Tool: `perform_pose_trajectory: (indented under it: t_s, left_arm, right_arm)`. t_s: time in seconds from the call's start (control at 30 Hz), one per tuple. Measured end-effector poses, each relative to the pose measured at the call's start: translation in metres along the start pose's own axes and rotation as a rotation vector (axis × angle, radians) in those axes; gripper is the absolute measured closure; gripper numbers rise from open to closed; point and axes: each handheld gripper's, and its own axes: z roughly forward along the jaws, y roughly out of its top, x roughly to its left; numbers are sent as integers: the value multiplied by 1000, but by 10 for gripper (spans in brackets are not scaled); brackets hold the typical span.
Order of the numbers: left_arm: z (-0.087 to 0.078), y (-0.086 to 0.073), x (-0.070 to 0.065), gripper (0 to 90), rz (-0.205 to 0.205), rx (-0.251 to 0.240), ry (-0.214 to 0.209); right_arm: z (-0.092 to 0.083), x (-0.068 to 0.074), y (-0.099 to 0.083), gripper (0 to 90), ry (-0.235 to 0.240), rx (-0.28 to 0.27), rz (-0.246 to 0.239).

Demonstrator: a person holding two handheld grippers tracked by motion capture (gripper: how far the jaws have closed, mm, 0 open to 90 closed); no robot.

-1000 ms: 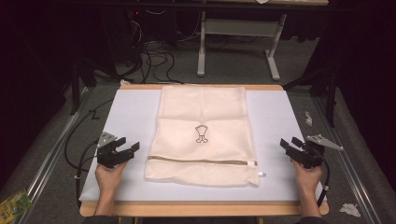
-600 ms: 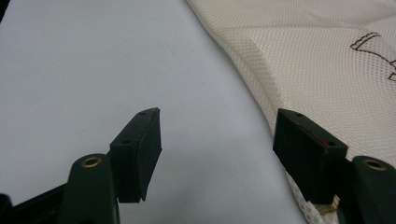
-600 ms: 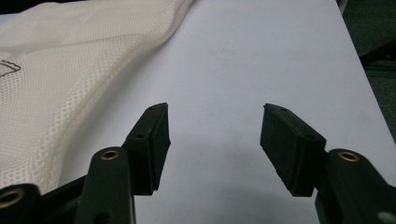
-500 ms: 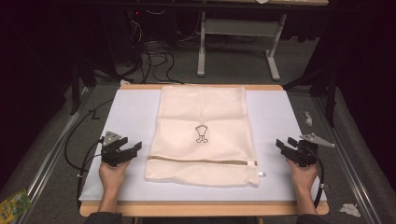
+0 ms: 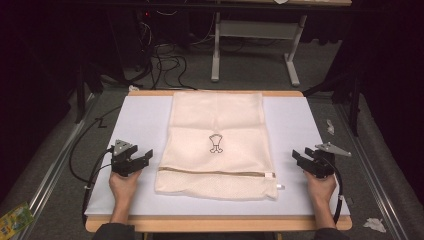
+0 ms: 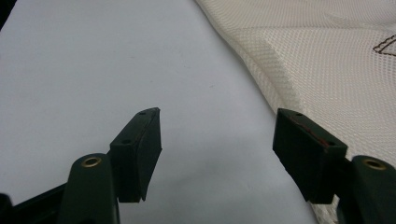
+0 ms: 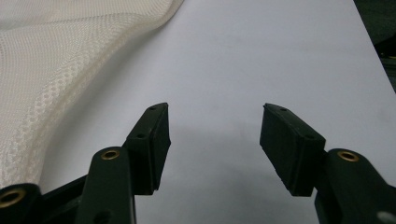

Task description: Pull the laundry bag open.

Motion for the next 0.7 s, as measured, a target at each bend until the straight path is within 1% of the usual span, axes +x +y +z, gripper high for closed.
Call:
perform_pose_trajectory:
  t_s: [0.13, 0.3, 0.4, 0.47, 0.53, 0.6, 0.7]
  left_arm:
    - [3, -1, -1, 329, 5, 9, 5]
    - [4, -2, -2, 321, 13, 22, 2]
    - [4, -4, -2, 311, 2, 26, -8]
    - [3, -4, 1, 315, -29, 23, -20]
    - [2, -5, 2, 316, -42, 15, -19]
    - [2, -5, 2, 316, -42, 13, -19]
    - [1, -5, 2, 317, -39, 11, -20]
  right_arm:
    - [-1, 0, -1, 433, -1, -6, 5]
    - [1, 2, -5, 418, -15, -5, -14]
    - [1, 4, -5, 409, -22, 1, -22]
    - [0, 4, -6, 408, -32, -12, -25]
    - [-2, 3, -7, 404, -27, -27, -6]
    - [-3, 0, -8, 400, -19, -35, 18]
    - [-3, -1, -8, 398, -13, -37, 29]
